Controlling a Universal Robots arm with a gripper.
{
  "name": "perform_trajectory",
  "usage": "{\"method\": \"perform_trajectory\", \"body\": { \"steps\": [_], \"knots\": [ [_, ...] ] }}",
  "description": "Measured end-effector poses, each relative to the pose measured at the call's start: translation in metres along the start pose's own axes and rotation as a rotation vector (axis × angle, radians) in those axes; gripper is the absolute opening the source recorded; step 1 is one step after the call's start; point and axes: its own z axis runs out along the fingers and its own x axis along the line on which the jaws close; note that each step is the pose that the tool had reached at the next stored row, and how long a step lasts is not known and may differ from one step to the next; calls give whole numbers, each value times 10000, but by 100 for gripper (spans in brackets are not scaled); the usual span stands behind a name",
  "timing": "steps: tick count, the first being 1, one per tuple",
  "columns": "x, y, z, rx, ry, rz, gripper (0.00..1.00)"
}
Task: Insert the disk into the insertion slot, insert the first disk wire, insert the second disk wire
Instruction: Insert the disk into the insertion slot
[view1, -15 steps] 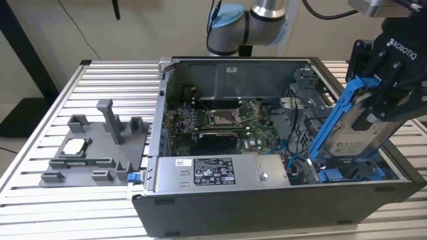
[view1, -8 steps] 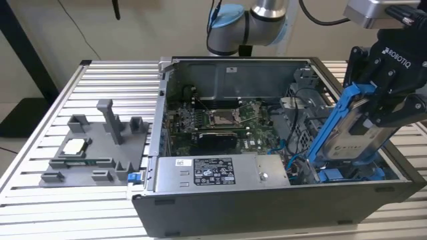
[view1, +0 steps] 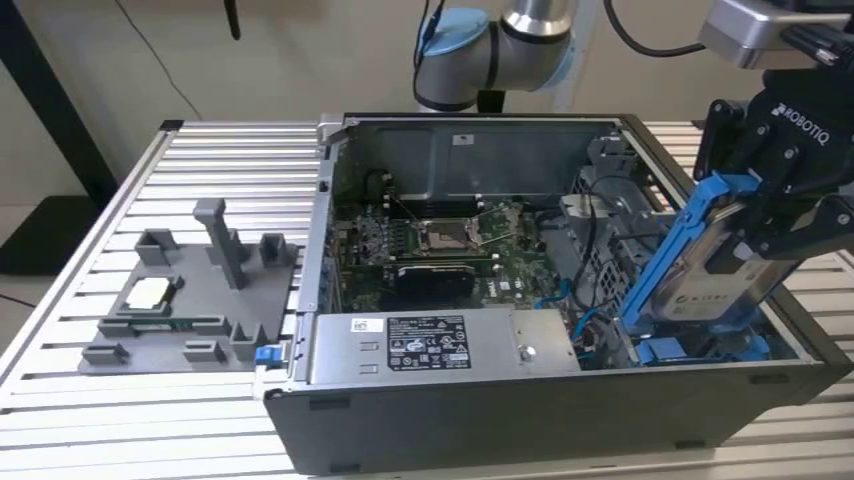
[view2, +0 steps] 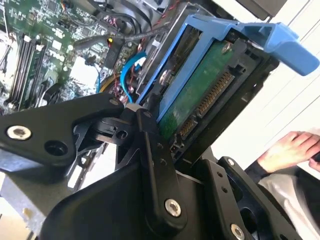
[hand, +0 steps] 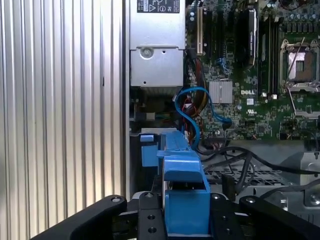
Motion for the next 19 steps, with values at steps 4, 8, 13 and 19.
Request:
{"method": "perform_trajectory", "body": {
  "steps": [4, 8, 13, 19],
  "knots": [
    [0, -29, 26, -1, -43, -1, 32],
    [-1, -52, 53, -1, -95, -3, 32],
    [0, -64, 141, -2, -100, -3, 32],
    [1, -72, 250, -2, -115, -4, 32]
  ]
}}
